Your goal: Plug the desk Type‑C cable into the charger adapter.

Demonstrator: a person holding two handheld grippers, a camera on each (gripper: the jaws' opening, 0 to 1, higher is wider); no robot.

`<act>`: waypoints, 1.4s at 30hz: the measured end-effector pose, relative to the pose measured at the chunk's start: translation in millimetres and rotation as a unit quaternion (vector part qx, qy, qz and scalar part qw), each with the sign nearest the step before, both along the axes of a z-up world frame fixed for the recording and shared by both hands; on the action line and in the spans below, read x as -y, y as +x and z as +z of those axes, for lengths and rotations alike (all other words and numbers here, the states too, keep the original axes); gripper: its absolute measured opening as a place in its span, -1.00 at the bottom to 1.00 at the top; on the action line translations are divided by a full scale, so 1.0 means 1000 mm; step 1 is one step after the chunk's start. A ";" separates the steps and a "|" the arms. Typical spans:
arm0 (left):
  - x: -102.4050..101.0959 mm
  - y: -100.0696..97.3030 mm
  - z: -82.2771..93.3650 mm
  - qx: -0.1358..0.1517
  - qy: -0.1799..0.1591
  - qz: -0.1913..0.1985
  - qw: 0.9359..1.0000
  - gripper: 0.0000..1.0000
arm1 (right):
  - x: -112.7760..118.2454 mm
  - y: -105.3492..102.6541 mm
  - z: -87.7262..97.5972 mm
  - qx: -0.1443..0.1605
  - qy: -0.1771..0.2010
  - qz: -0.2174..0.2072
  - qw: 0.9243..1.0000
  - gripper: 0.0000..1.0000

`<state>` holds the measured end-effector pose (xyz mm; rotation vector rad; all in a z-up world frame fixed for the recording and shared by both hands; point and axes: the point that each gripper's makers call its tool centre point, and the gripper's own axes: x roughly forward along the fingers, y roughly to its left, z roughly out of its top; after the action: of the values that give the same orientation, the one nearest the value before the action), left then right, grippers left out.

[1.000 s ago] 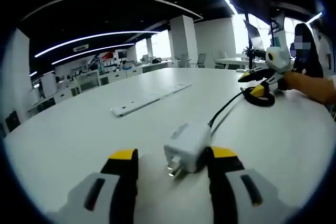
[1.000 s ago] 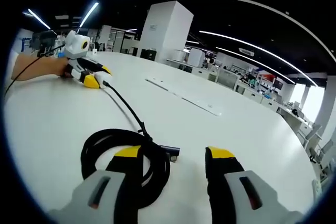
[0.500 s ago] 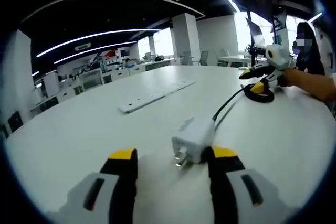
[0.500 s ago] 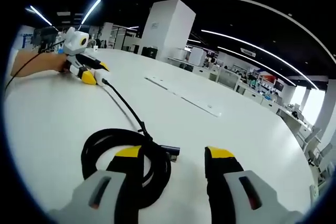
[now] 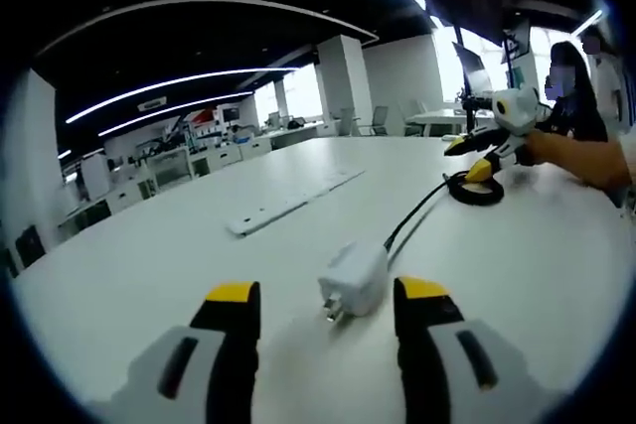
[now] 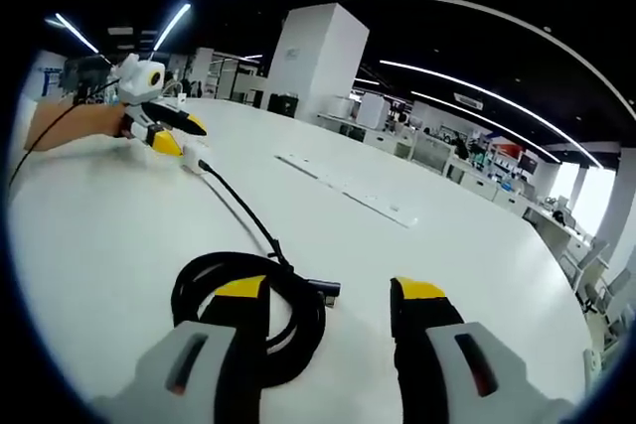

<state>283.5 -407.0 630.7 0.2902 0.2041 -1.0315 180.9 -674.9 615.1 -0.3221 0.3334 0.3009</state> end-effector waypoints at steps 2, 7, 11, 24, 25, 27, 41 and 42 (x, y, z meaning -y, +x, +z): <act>0.000 -0.008 0.008 0.005 -0.009 -0.002 1.000 0.10 | -0.003 -0.003 0.007 0.007 0.014 0.003 1.000 0.02; 0.001 -0.022 0.031 0.000 -0.063 -0.006 0.998 0.15 | -0.013 -0.011 0.023 0.026 0.050 0.012 0.998 0.05; 0.000 -0.031 0.044 -0.008 -0.088 -0.017 0.996 0.23 | -0.020 -0.017 0.036 0.042 0.053 0.019 0.998 0.11; 0.000 -0.067 0.075 0.002 -0.138 -0.060 0.989 0.35 | -0.059 -0.047 0.059 0.066 0.071 0.065 0.993 0.66; -0.001 -0.071 0.077 0.007 -0.138 -0.061 0.989 0.37 | -0.060 -0.049 0.059 0.066 0.068 0.066 0.993 0.69; -0.002 -0.079 0.081 0.017 -0.145 -0.064 0.987 0.40 | -0.062 -0.054 0.058 0.068 0.060 0.070 0.993 0.74; -0.020 -0.118 0.082 0.057 -0.168 -0.066 0.982 0.51 | -0.079 -0.089 0.070 0.115 0.117 0.099 0.982 0.81; -0.022 -0.120 0.080 0.064 -0.164 -0.062 0.982 0.52 | -0.079 -0.091 0.069 0.117 0.122 0.100 0.981 0.82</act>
<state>163.8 -385.5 710.9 0.0687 -0.1026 -1.1458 90.3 -596.3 684.1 -0.1456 0.0306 0.4914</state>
